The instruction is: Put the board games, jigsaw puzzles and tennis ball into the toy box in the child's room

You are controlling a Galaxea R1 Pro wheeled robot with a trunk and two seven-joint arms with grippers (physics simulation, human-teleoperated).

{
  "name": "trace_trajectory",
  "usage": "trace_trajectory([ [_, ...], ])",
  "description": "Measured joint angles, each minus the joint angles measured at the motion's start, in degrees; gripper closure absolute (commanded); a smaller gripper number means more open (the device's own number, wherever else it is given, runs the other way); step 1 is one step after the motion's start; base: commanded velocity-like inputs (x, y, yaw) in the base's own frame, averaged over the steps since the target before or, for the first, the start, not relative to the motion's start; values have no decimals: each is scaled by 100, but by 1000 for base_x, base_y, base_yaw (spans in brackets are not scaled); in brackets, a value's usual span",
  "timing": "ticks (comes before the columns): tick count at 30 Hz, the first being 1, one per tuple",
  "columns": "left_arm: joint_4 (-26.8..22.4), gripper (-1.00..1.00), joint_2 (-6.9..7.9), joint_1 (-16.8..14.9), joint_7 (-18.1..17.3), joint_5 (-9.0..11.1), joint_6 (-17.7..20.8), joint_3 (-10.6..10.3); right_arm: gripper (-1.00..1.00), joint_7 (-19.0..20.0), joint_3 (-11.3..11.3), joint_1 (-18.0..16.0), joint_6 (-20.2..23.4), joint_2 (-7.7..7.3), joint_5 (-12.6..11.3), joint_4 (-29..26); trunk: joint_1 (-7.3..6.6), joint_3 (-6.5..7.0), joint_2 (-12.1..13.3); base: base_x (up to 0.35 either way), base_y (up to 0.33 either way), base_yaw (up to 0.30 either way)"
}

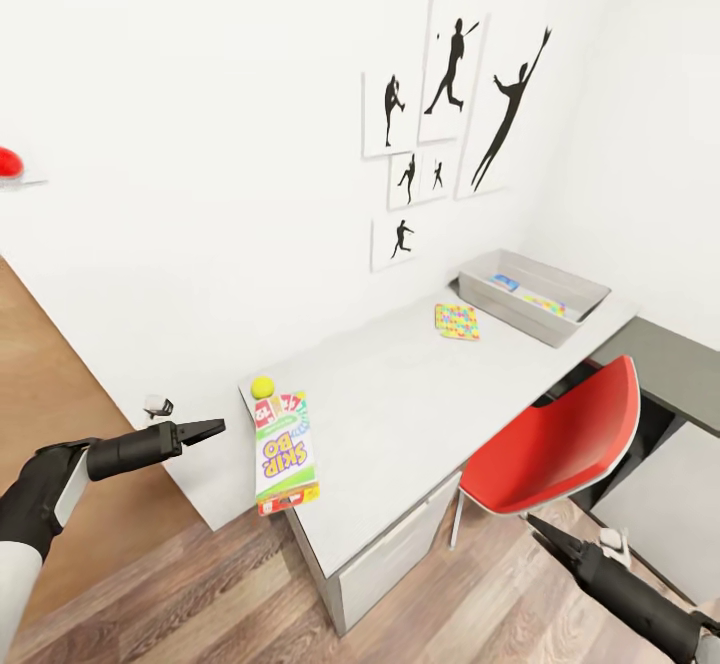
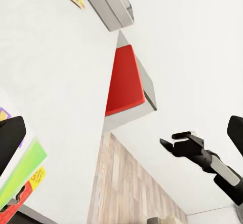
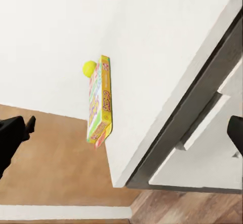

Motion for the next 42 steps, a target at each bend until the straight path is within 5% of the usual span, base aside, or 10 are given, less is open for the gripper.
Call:
trace_trajectory([
  [11, -1, -100, -8, 0, -3, 0, -6, 0, -100, 65, -284, 3, 212, 211, -1, -684, 0, 105, 1, 0, 0, 0],
  [24, 0, -100, -23, 1, -35, 18, -25, 17, -100, 55, -282, 4, 196, 265, -1, -700, 0, 229, 1, 0, 0, 0],
  [32, 0, -100, -198, 9, -15, 4, -26, 17, -100, 50, -281, 4, 159, 329, 0, -700, 0, 306, 1, 0, 0, 0],
  [42, 0, -100, -236, 9, -38, 2, -26, 17, -100, 59, -279, 4, 154, 344, 0, -700, 0, 402, 1, 0, 0, 0],
])
